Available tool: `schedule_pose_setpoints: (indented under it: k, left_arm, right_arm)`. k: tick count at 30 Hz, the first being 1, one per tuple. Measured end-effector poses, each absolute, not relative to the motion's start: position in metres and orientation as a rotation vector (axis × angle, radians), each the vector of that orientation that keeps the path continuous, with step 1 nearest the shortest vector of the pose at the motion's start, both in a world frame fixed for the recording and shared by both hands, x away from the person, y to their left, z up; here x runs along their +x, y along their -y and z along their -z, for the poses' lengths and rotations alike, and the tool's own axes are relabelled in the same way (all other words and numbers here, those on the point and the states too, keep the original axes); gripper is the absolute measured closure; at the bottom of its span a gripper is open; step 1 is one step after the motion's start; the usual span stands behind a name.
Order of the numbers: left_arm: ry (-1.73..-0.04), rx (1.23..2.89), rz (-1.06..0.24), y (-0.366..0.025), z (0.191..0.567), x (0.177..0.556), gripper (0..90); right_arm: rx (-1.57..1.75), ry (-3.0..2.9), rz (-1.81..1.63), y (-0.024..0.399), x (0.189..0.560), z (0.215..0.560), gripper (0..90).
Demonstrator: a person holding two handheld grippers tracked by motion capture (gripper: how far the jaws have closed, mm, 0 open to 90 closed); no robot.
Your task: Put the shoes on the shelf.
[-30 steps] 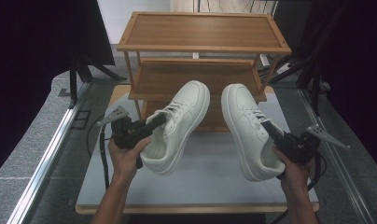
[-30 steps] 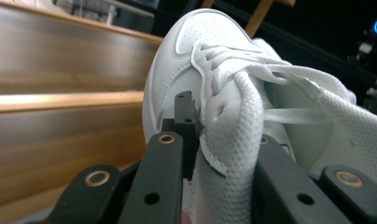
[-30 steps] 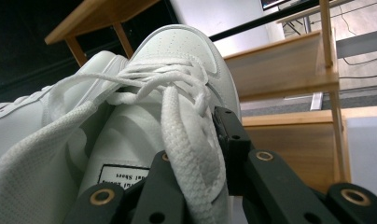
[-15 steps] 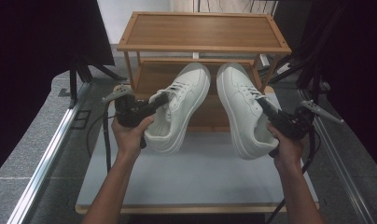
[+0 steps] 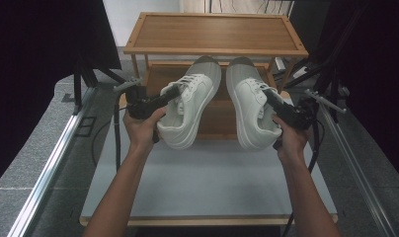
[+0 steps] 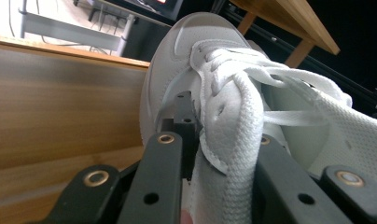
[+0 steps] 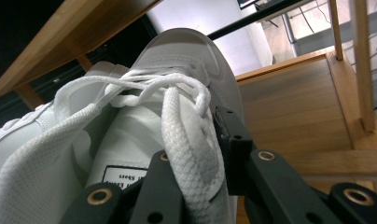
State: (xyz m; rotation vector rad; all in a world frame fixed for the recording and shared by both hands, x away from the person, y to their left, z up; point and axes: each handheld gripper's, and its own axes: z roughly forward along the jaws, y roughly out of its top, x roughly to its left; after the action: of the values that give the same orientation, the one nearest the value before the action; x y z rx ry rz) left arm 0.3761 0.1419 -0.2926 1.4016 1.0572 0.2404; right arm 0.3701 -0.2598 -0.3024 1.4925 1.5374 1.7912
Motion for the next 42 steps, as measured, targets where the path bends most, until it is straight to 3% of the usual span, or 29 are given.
schedule_pose_setpoints:
  k: [13, 30, 36, 37, 38, 39, 42]
  left_arm:
    - [-1.138, 1.370, -0.306, -0.128, 0.293, 0.401, 81.5]
    - [-1.271, 1.261, -0.319, -0.107, 0.303, 0.426, 77.8]
    - [-1.288, 1.259, -0.325, -0.086, 0.304, 0.431, 68.1]
    - [-1.292, 1.278, -0.335, -0.084, 0.303, 0.432, 67.2]
    - [-1.255, 1.260, -0.297, -0.085, 0.303, 0.434, 56.6]
    - [-1.255, 1.260, -0.297, -0.085, 0.303, 0.434, 53.8]
    - [-1.208, 1.181, -0.271, -0.094, 0.299, 0.430, 53.2]
  right_arm:
    - [1.519, -1.549, -1.654, 0.232, 0.403, 0.282, 80.3]
    - [1.571, -1.512, -1.556, 0.203, 0.432, 0.284, 76.7]
    - [1.595, -1.505, -1.529, 0.186, 0.438, 0.286, 69.8]
    - [1.572, -1.525, -1.516, 0.183, 0.438, 0.285, 67.4]
    - [1.546, -1.561, -1.510, 0.183, 0.440, 0.284, 57.5]
    - [1.546, -1.561, -1.510, 0.183, 0.440, 0.284, 57.5]
    - [1.496, -1.504, -1.658, 0.194, 0.435, 0.277, 49.2]
